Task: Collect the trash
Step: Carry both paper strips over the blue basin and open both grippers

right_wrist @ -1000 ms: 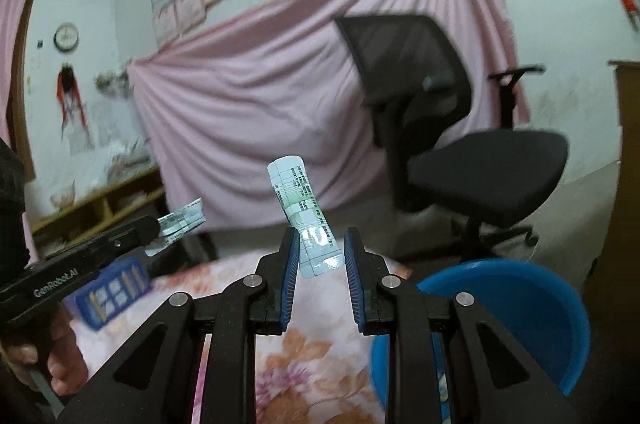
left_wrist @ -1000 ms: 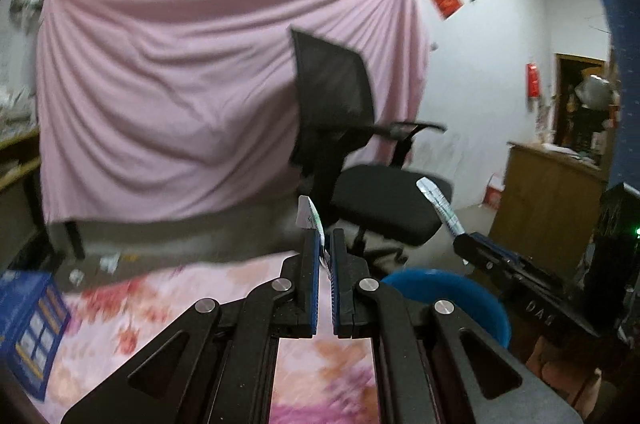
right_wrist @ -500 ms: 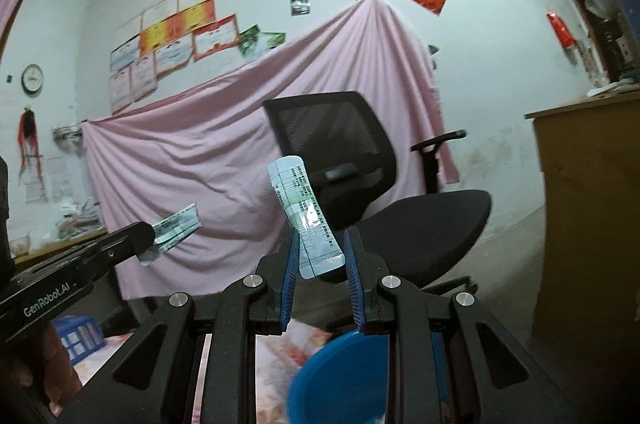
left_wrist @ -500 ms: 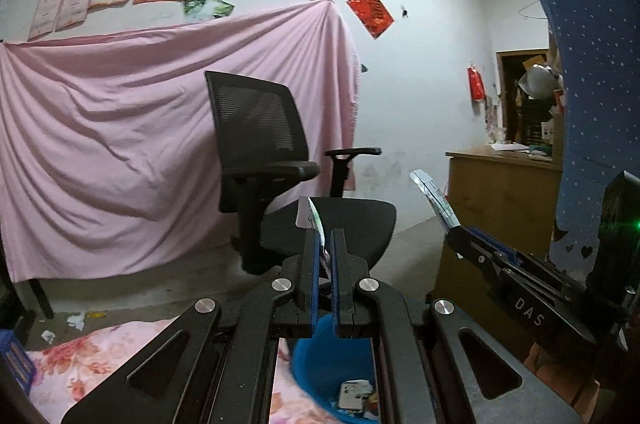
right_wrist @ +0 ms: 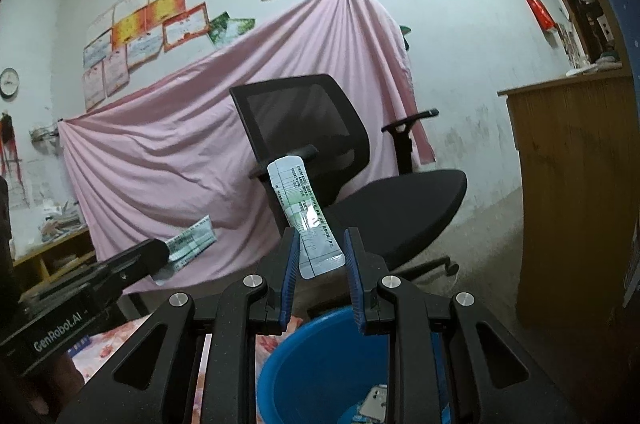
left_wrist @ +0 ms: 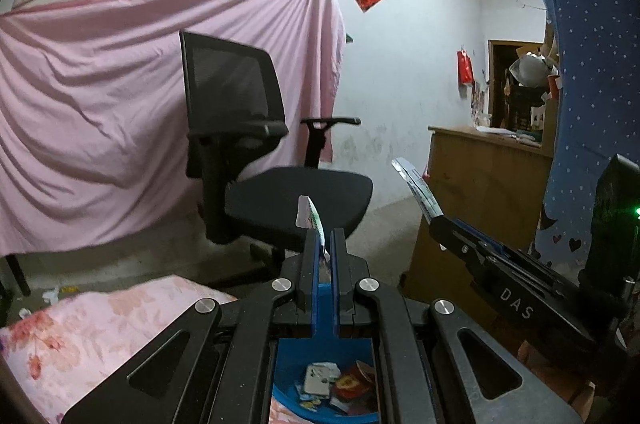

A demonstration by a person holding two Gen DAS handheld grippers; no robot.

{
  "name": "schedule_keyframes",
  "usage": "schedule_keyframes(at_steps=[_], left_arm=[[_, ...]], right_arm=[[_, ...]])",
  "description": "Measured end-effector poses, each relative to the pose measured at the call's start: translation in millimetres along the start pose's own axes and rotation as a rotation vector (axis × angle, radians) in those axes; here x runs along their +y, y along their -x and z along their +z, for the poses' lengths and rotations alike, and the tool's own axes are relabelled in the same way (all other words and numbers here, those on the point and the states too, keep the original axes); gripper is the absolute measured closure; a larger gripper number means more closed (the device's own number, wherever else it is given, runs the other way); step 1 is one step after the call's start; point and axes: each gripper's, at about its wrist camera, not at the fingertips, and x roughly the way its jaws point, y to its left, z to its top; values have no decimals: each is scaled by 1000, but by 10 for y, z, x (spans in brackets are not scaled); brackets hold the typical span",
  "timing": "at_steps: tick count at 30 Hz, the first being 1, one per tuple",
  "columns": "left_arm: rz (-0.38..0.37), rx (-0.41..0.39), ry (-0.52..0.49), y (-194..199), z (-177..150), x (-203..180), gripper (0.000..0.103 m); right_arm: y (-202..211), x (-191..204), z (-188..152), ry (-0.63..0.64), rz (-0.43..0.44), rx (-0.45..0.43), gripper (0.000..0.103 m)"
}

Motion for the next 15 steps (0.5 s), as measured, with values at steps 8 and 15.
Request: schedule_keyframes(at_steps=[8, 15], left_arm=[[-32, 129, 86, -277, -75, 71, 100], [-66, 229, 155, -461, -117, 130, 99]], right_arm=[[-188, -84, -95, -26, -33, 131, 82], [-365, -188, -229, -64, -31, 258, 79]])
